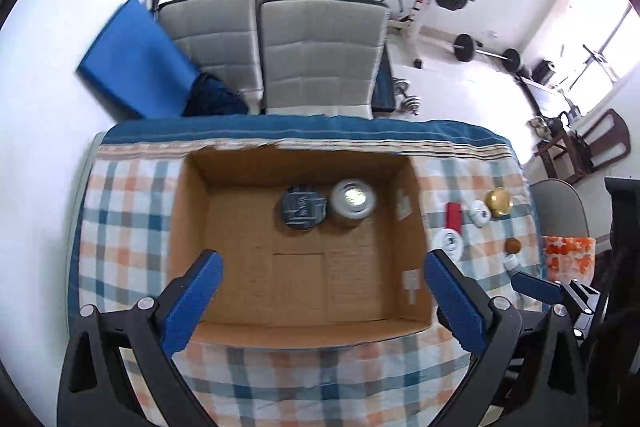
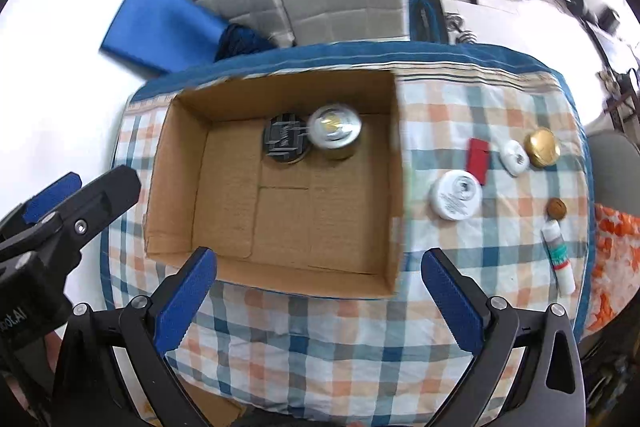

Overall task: Organize rigid objects
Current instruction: 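Grasp the white Purifying Cream jar with the left tool while the right tool grasps the gold tin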

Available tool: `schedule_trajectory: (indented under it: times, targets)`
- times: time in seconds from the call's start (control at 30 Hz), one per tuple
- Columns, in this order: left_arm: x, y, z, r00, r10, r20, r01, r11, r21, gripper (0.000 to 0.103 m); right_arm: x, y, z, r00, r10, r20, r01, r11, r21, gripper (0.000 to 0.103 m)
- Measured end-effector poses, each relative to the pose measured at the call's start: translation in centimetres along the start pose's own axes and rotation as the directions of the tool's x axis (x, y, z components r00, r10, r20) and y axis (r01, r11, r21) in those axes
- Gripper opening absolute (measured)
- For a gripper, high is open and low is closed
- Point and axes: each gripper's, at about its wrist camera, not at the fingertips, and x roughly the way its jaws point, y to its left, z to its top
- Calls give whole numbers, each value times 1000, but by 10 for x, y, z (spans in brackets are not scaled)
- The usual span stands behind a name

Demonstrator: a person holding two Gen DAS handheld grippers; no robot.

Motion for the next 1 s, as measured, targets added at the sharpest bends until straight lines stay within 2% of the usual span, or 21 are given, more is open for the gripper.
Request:
schedule_trajectory:
  times: [0.1, 0.27, 0.33, 0.43, 0.57, 0.7, 0.77, 0.93, 1.0]
  targets:
    - [13, -46, 13, 999, -33, -4, 33, 997, 64, 103, -14, -46, 1, 1000, -17, 8, 16, 998, 62, 103]
    - [53, -136, 38, 998, -48, -47, 56, 980, 193, 103, -32, -145, 12, 994, -108, 13, 104, 981, 164, 103]
    - [79, -165, 46, 997, -25, -76, 41, 975, 218, 103, -35, -186, 19, 990, -140, 1, 137, 971, 196, 103]
    - [125, -196, 52, 987, -35, -156, 70, 972, 223, 103, -28, -247, 29, 986, -162, -28, 164, 956, 245, 103]
    - [198, -216, 48, 949, -13, -315, 76, 979, 188, 103, -1, -314, 40, 985, -145, -89, 165, 939, 303, 103]
    - [255, -226, 35, 909, 42, -414, 30, 986, 165, 103, 42, -360, 49, 983, -108, -151, 151, 937, 316, 103]
    - [275, -231, 27, 894, 77, -442, 2, 984, 175, 103, 63, -370, 54, 980, -86, -177, 138, 942, 306, 103]
    - [318, -236, 7, 838, 139, -528, -42, 980, 192, 103, 105, -378, 63, 972, -71, -224, 130, 956, 264, 103]
    - [329, -235, 0, 822, 147, -550, -48, 981, 189, 103, 115, -380, 65, 971, -55, -233, 115, 960, 255, 103]
